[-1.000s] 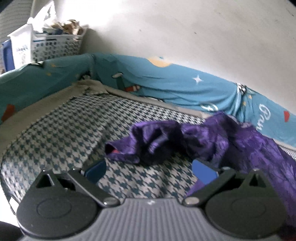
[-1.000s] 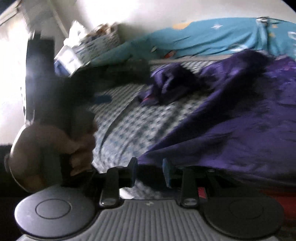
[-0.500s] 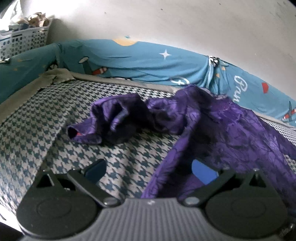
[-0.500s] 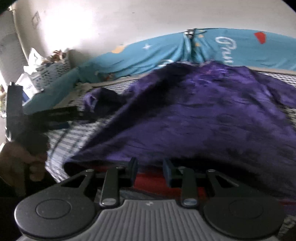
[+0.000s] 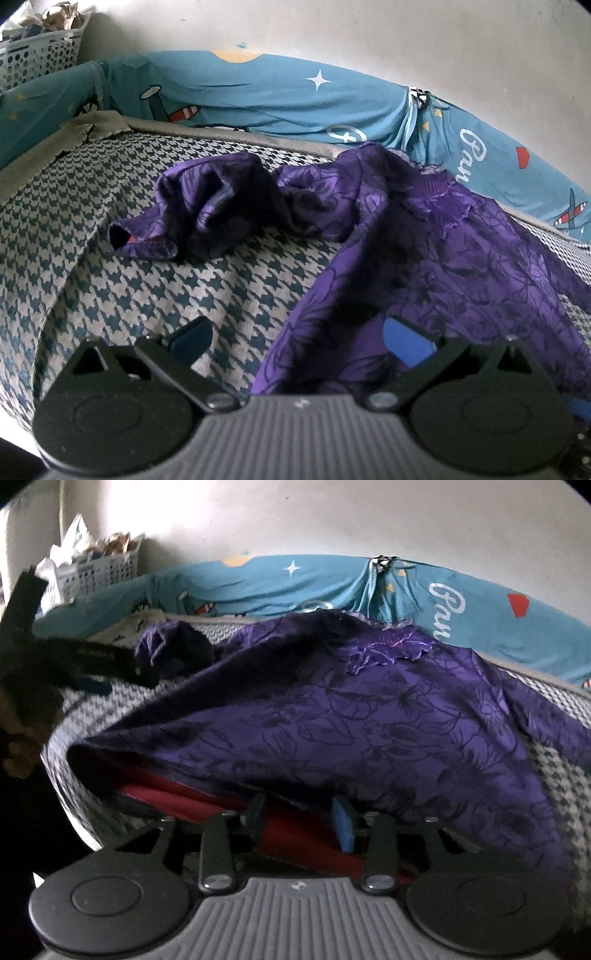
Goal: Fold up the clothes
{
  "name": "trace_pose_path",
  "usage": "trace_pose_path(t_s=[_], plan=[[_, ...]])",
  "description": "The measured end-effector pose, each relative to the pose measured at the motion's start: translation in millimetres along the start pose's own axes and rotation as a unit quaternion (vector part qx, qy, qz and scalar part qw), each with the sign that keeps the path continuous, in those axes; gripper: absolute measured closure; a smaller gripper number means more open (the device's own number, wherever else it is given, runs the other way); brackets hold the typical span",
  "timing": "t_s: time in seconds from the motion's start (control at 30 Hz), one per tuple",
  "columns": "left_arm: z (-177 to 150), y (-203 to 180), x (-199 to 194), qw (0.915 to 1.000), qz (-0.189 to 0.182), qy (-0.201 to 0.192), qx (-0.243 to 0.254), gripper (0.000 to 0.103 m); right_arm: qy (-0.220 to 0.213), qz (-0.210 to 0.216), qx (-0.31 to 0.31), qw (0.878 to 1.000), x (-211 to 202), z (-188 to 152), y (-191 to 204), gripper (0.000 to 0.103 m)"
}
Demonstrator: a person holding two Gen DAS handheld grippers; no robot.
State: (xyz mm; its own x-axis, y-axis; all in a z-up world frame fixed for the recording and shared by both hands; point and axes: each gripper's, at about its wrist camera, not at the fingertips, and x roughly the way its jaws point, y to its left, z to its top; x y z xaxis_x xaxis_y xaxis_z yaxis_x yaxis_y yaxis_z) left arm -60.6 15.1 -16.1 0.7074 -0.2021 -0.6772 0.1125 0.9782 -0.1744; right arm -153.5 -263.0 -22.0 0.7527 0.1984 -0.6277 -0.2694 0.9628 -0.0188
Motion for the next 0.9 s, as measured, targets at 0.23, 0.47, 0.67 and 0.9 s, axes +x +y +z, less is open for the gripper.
trace_pose_path(t_s=[0.23,0.47,0.67,0.9], plan=[[-2,-3,4,0.9999,0.000,0.009,0.006,0.000,0.016,-0.016,-0.044,0.999,19,-9,-2,0.070],[-3,-7,8,0.9998,-0.001,0.015,0.012,0.000,0.013,0.013,-0.034,0.999,-6,-9,-6,0.098],[-5,-14,11,0.9996,-0.007,0.020,0.018,0.000,0.046,0.035,-0.066,0.996,-17,-22,0,0.098],[-15,-26,17,0.9982,-0.009,0.036,0.048,0.000,0.079,0.059,-0.044,0.994,-13,-28,-4,0.098]])
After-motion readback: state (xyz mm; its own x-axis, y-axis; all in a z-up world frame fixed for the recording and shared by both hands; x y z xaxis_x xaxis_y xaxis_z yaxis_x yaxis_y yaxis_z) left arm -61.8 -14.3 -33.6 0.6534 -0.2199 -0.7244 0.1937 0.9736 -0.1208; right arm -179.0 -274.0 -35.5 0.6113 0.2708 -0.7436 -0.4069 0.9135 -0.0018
